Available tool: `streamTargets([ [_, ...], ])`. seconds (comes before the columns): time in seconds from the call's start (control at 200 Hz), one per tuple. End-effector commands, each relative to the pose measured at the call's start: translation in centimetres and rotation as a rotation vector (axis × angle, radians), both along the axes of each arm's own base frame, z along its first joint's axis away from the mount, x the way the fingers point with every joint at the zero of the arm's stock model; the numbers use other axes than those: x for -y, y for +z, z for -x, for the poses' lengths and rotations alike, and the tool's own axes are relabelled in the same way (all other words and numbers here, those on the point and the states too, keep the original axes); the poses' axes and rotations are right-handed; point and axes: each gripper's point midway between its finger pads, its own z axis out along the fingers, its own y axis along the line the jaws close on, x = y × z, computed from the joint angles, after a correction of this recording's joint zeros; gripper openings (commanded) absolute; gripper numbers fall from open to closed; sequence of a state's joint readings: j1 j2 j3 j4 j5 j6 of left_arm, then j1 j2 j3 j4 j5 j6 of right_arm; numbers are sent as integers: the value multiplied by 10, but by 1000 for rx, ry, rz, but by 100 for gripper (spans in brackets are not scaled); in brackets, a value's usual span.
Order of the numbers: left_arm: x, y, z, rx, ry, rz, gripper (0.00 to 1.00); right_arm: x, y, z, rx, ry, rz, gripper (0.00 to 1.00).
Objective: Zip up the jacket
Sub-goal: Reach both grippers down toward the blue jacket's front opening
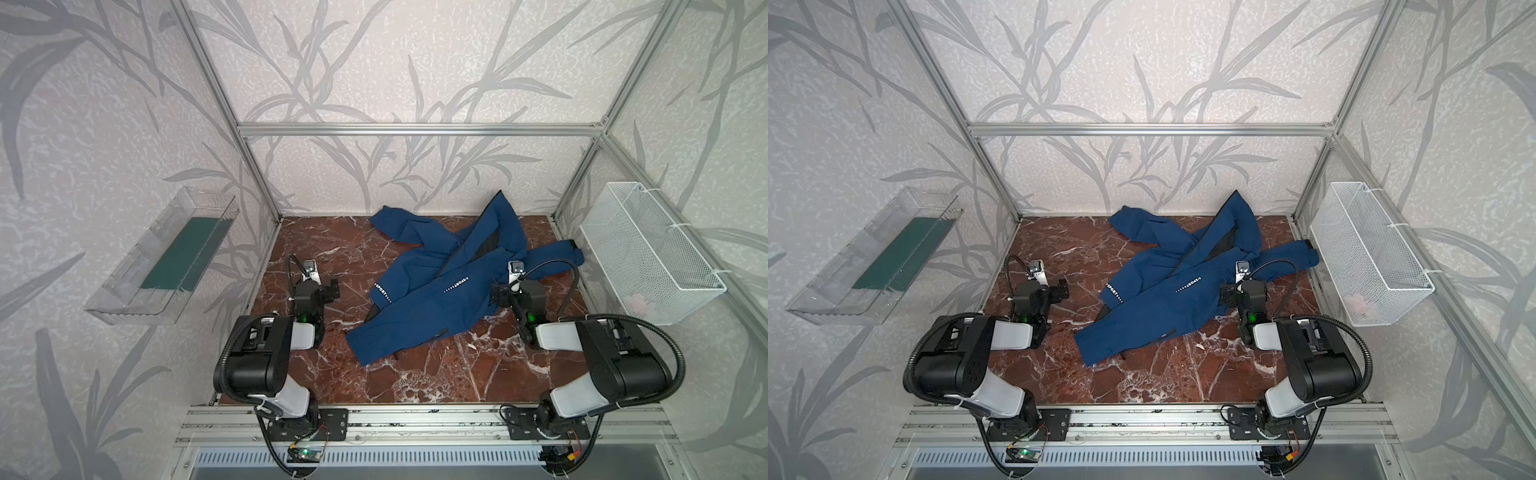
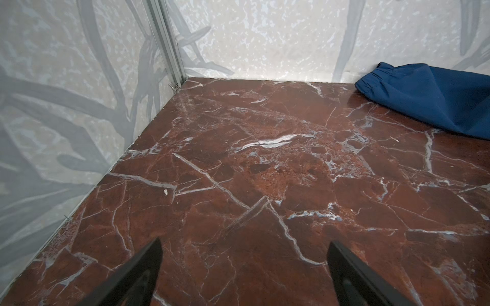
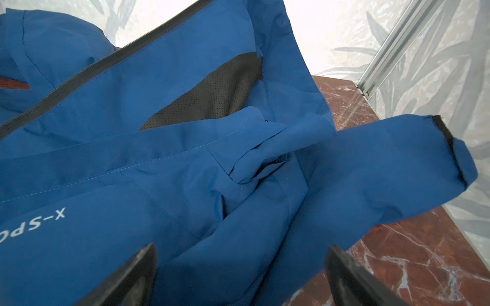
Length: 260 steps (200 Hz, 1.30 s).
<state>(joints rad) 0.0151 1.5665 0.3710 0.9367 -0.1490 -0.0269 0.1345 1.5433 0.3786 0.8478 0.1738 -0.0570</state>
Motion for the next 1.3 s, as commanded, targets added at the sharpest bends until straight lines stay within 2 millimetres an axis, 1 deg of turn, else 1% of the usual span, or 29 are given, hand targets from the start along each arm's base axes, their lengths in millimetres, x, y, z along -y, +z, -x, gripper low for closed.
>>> streamTargets([
  [0.0,-3,4,-2,18,15,3,99,0,10,-7,34,3,-5,99],
  [0.57,-3,4,-2,18,17,1,99,0,11,-8,36,3,-6,99],
  [0.61,-6,7,-1,20,45,-11,99,0,10,-7,35,3,-6,99],
  [0.65,-8,15,-1,16,68,-28,99,0,10,-7,35,3,-7,99],
  [0.675,-4,23,-2,7,60,-39,99,0,10,-7,34,3,-6,99],
  [0.68,-4,21,-1,-5,59,-42,99,0,10,-7,34,3,-6,99],
  [0.725,1,35,-2,-39,44,-53,99,0,10,-7,34,4,-7,99],
  [0.735,1,40,-3,-41,44,-52,99,0,10,-7,34,3,-8,99],
  [0.745,2,41,-2,-56,44,-47,99,0,10,-7,34,4,-7,99],
  [0.755,1,46,-2,-58,49,-41,99,0,10,-7,34,4,-6,99],
  [0.785,1,53,0,-89,67,-11,99,-1,10,-7,33,6,-4,99],
  [0.825,1,60,4,-137,80,28,99,-4,13,-7,48,30,-4,99],
  [0.855,4,62,9,-182,79,55,99,-10,23,-9,84,64,4,99],
  [0.87,6,66,10,-198,69,66,99,-11,25,-8,84,69,13,99],
  [0.88,7,68,11,-204,68,79,99,-13,31,-8,90,70,20,99],
  [0.89,9,65,15,-234,65,89,99,-13,31,-7,78,64,28,99],
  [0.91,12,66,20,-264,61,114,99,-12,36,-6,65,47,42,99],
  [0.92,13,66,22,-275,63,127,99,-12,43,-6,72,36,44,99],
  [0.93,15,66,25,-288,61,143,99,-11,40,-4,42,22,51,99],
  [0.945,17,66,29,-300,62,164,99,-11,45,-2,25,7,51,99],
  [0.96,20,65,33,-319,57,184,99,-10,51,-1,15,-12,46,99],
  [0.97,22,65,36,-328,56,200,99,-10,50,2,-11,-20,44,99],
  [1.005,32,60,45,-363,32,253,98,-11,60,10,-52,-38,7,99],
  [1.065,50,51,61,-418,2,341,96,-20,74,23,-92,-42,-65,99],
  [1.1,63,44,69,-443,-22,394,96,-24,81,31,-111,-59,-102,99],
  [1.16,90,35,77,-472,-84,494,95,-34,88,46,-157,-72,-153,99],
  [1.225,123,29,80,-488,-172,600,92,-46,88,60,-203,-87,-182,99],
  [1.295,154,24,78,-503,-257,696,90,-72,83,71,-281,-22,-247,99],
])
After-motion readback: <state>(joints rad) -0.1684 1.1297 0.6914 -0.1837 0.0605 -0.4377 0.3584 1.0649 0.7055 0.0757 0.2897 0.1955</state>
